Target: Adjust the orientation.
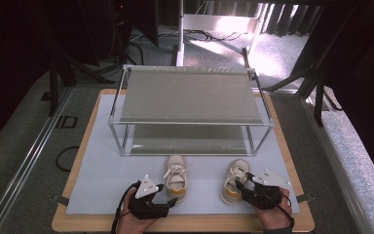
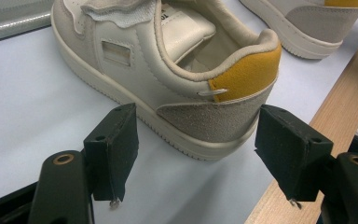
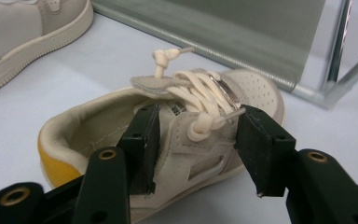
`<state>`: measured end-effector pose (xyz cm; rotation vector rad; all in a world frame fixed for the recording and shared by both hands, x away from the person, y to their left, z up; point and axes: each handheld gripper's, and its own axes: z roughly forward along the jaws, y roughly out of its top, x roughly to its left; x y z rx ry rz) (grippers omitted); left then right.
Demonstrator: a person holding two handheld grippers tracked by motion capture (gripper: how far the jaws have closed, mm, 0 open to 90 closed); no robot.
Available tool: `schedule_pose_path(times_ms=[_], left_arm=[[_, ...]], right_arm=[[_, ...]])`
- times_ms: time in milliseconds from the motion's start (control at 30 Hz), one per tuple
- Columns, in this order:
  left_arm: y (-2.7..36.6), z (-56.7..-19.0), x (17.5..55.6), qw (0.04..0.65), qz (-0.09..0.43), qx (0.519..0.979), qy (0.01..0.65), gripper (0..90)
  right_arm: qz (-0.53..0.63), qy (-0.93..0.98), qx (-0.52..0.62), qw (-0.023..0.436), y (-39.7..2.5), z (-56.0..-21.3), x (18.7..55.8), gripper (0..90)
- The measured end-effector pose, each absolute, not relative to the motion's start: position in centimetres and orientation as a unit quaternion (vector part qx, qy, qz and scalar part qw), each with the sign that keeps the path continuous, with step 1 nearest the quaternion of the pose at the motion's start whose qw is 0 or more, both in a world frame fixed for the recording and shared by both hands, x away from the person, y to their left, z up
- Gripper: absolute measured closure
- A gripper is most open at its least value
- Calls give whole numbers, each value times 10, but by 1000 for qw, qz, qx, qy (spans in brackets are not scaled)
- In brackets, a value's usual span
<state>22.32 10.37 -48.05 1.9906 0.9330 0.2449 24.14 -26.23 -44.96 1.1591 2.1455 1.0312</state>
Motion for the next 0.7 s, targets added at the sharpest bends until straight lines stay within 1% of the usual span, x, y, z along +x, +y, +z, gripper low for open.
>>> schedule_pose_path(times_ms=[133,200,233,267,300,467,700], left_arm=[[104,-480,223,448,99,805,377,300],[104,-480,223,448,99,805,377,300],[104,-480,223,448,99,804,377,300],[105,-480,223,448,99,804,377,300],[105,-480,223,448,99,804,378,300],[104,-480,223,449,98,804,378,300],[104,-479,223,449,100,804,377,300]], right_arm=[[363,789,435,239,-261,-448,241,538],[361,789,437,237,-260,-447,241,574],[361,790,434,240,-261,-447,240,647],[357,789,429,258,-260,-446,237,703],[352,786,427,275,-261,-446,235,730],[367,769,437,287,-264,-447,234,759],[381,771,415,298,-251,-446,237,789]])
